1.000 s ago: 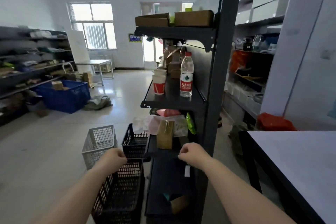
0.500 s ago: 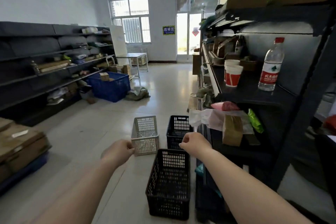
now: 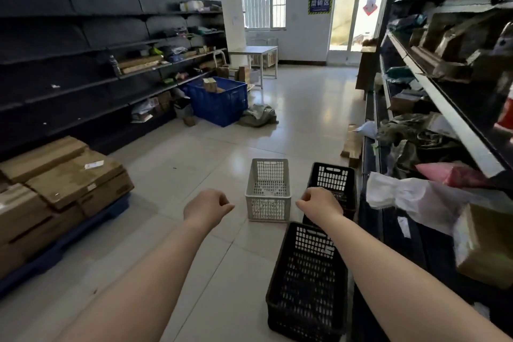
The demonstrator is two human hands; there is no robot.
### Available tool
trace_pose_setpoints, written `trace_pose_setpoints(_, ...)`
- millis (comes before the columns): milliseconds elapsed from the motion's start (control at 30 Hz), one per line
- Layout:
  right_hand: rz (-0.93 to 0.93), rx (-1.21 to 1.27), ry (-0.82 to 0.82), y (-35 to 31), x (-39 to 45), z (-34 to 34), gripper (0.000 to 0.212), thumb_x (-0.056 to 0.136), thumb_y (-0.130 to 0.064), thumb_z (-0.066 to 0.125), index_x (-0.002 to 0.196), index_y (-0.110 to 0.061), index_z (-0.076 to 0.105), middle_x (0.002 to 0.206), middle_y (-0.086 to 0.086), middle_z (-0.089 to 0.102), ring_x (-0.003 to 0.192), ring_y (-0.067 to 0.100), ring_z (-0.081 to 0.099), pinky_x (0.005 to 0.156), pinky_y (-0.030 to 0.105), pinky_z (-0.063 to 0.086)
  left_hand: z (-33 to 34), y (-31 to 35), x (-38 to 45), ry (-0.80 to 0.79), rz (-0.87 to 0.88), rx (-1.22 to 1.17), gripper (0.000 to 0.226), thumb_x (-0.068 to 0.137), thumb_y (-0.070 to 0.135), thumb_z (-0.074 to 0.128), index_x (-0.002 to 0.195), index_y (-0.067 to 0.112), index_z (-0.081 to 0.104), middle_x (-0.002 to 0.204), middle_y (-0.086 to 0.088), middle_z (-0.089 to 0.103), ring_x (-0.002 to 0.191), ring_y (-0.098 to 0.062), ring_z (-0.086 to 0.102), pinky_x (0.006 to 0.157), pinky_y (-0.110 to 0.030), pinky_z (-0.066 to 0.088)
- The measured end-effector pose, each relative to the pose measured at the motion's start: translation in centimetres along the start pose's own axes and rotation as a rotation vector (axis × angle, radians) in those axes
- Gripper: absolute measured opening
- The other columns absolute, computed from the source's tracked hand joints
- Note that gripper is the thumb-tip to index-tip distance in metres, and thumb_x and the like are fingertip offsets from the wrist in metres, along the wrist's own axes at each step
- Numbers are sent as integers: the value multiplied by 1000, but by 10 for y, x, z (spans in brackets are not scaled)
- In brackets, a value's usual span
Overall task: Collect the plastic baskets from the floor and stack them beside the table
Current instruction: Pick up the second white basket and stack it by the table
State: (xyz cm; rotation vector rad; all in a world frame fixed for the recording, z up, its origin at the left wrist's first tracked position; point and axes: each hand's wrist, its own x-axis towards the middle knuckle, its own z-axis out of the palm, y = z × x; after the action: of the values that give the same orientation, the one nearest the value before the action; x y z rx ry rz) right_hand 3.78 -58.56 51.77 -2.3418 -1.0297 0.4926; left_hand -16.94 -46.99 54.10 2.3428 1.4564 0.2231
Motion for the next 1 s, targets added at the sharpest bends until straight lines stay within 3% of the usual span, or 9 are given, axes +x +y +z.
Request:
trace_pose_setpoints(133,-20,18,-57,-28,73,14,14,87,-27,53,83,-18,61,88,2,63,85,21,60,70,29,47,-9,-3,62,-21,-24,8,17,88,37,58,90,22,66,89,3,62,94,-20,62,70,-27,40)
trace_pose_setpoints(200,-21,42,-87,-42,106,25,17,87,-28,53,72,-20,57,79,-1,60,79,20,58,68,29,46,-13,-8,94,-30,-32,-53,7,83,33,64,85,27,61,79,9,55,85,-16,58,70,-26,40)
trace_pose_setpoints(367,-18,45,-135,-73,184,55,13,84,-23,57,72,-20,58,73,-4,57,77,18,57,70,31,48,-16,-27,180,-67,-67,-234,25,79,14,65,67,32,55,67,15,51,66,-12,51,64,-22,40)
trace_pose_setpoints(467,3,47,-137,-89,235,73,9,85,-21,57,83,-14,62,73,-3,57,74,18,56,67,29,46,-16,-41,241,-62,-74,-386,10,84,10,63,84,18,68,70,9,56,73,-12,52,54,-17,38)
trace_pose_setpoints(567,27,68,-117,-113,292,89,13,86,-24,57,87,-13,64,80,1,62,73,18,57,67,29,46,-19,-59,308,-101,-28,-452,17,87,9,59,98,8,72,69,7,57,64,-7,50,52,-16,36)
trace_pose_setpoints(767,126,86,-42,-161,394,116,11,86,-25,56,84,-16,62,79,-1,60,71,18,58,57,25,45,-32,-89,445,-199,56,-329,9,89,22,57,86,17,64,66,9,53,64,-12,50,60,-21,38)
trace_pose_setpoints(900,212,127,-34,-171,451,130,19,87,-29,58,91,-12,66,82,2,62,75,19,60,60,27,45,-27,-91,525,-231,78,-229,10,89,27,57,82,21,60,81,1,60,76,-17,54,70,-23,38)
trace_pose_setpoints(1000,275,184,-15,-169,502,134,14,85,-24,58,77,-13,62,78,3,62,75,21,60,66,31,47,-17,-81,590,-248,120,-126,12,90,30,53,81,22,56,85,1,59,81,-19,53,71,-25,39)
